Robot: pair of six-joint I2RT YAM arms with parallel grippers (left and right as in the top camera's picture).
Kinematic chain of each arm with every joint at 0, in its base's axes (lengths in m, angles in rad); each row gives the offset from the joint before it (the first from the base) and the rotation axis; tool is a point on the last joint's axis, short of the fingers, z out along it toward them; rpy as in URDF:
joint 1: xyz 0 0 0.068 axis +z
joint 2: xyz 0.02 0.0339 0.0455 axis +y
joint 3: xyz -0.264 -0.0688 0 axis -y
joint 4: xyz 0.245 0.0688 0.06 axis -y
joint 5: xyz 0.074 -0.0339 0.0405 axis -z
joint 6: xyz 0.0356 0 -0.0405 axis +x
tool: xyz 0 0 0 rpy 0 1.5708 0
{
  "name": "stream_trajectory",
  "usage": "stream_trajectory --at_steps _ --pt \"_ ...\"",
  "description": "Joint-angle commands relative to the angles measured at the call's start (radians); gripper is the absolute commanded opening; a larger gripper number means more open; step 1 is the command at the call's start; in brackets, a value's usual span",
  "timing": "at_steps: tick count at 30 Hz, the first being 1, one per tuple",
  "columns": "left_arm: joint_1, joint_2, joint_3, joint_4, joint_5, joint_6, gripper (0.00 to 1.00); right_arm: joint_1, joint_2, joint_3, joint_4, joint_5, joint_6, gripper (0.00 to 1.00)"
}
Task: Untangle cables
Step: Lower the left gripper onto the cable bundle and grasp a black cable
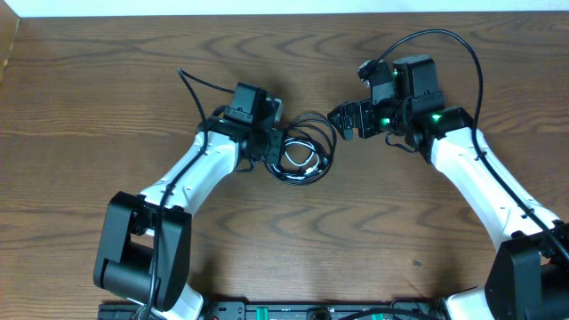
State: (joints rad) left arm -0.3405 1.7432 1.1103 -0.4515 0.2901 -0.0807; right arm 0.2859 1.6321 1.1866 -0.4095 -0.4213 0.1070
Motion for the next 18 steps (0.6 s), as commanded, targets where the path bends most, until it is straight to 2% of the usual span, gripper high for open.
stream_trajectory --at_steps 1,9,13,15,16,18 --pt "-0.004 0.002 -0.01 -0.002 -0.014 -0.002 0.42 0.006 0.003 0.012 -0.014 0.005 0.012 0.99" --pt "-0.004 0.043 -0.01 0.012 -0.014 -0.002 0.4 0.006 0.003 0.011 -0.023 0.004 0.012 0.99" --pt "-0.004 0.075 -0.01 0.022 -0.013 -0.006 0.31 0.006 0.003 0.011 -0.025 0.005 0.012 0.99" --pt "-0.004 0.072 -0.008 0.032 -0.013 -0.006 0.2 0.006 0.003 0.011 -0.026 0.005 0.012 0.99" --pt "-0.004 0.071 -0.003 0.035 -0.013 -0.006 0.09 0.006 0.003 0.011 -0.025 0.005 0.012 0.99" --pt "-0.004 0.06 0.011 0.035 -0.009 -0.023 0.08 0.006 0.003 0.011 -0.022 0.005 0.012 0.99"
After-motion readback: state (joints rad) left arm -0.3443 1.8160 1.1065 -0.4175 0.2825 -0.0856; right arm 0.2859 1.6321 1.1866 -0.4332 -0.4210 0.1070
